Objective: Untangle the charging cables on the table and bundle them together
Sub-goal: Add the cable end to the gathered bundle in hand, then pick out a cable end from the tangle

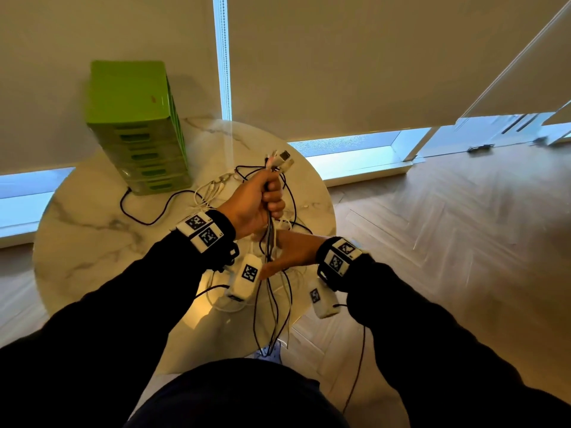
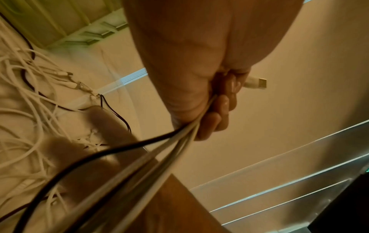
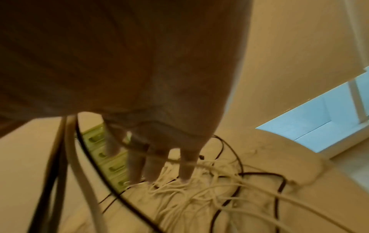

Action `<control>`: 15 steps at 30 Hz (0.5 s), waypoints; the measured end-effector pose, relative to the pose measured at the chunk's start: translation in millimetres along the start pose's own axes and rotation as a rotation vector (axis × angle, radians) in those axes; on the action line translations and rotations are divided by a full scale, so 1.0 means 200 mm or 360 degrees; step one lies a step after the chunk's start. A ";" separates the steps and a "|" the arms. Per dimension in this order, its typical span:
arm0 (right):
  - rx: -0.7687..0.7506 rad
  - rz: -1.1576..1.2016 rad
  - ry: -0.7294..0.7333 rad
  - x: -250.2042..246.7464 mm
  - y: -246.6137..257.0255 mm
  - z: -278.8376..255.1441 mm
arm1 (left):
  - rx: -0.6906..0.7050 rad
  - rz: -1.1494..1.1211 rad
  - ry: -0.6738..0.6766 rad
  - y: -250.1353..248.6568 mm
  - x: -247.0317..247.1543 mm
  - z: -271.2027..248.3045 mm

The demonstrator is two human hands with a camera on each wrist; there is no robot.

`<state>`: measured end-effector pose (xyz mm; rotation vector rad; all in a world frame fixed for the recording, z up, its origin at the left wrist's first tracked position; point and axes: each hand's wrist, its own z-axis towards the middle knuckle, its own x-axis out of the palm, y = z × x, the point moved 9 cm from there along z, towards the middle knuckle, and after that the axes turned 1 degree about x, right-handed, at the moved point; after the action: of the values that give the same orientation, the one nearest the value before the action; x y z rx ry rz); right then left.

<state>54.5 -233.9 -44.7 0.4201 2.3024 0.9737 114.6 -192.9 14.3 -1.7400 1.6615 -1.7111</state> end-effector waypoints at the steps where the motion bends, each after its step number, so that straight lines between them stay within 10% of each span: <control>1: -0.0039 0.0031 0.0092 0.05 0.02 0.02 | -0.0027 0.0019 0.0045 -0.01 0.01 -0.01; 9: 0.0216 -0.0014 -0.0076 -0.03 -0.15 -0.04 | 0.0145 -0.0133 -0.0269 -0.11 -0.15 -0.05; 15: -0.0057 0.0177 -0.0324 -0.13 0.16 -0.09 | 0.0308 0.0296 -0.0296 -0.06 -0.05 -0.04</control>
<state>64.7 -235.6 -0.8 0.6092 2.0940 0.9767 117.5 -176.9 20.0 -1.5515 1.4740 -1.5213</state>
